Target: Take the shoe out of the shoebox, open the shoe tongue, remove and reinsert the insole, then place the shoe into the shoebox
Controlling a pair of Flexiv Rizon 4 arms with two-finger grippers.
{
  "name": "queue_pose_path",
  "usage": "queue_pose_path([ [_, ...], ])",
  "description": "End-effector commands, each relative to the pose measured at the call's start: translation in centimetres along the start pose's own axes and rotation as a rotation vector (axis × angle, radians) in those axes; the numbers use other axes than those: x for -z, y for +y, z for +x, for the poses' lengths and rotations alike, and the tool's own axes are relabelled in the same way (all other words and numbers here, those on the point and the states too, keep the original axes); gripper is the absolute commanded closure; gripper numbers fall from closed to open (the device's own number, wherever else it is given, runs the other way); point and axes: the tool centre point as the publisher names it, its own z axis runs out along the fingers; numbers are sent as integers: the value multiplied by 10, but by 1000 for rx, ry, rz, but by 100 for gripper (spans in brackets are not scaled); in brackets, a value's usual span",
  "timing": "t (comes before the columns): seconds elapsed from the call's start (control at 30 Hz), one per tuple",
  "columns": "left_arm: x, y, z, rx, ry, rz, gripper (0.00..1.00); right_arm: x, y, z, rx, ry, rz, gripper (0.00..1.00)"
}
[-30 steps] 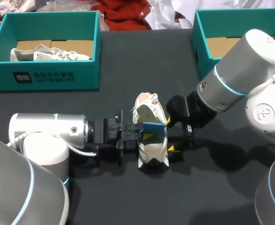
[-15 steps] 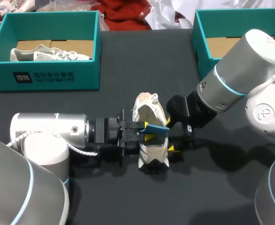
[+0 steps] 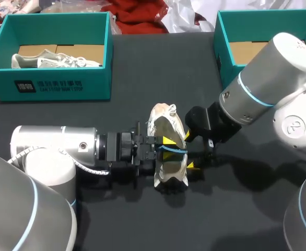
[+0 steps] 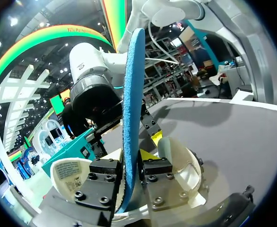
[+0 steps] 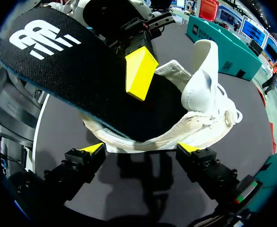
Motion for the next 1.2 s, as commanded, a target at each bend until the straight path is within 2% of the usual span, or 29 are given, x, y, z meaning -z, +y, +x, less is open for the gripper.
queue_pose_path([
  [0.03, 0, -5, 2, -5, 1, -1, 81, -1, 0, 1, -1, -3, 1, 0],
  [0.5, -3, -21, 6, -46, 4, 34, 85, -1, 0, 1, -1, -3, 1, 0],
  [0.57, -3, -22, 6, -51, 3, 34, 97, -1, 0, 1, -1, -3, 1, 0],
  [0.6, -3, -22, 6, -55, 1, 31, 100, -1, 0, 1, -1, -3, 1, 0],
  [1.2, -4, 2, 2, -57, -18, -7, 100, -1, 0, 1, -1, -3, 1, 0],
])
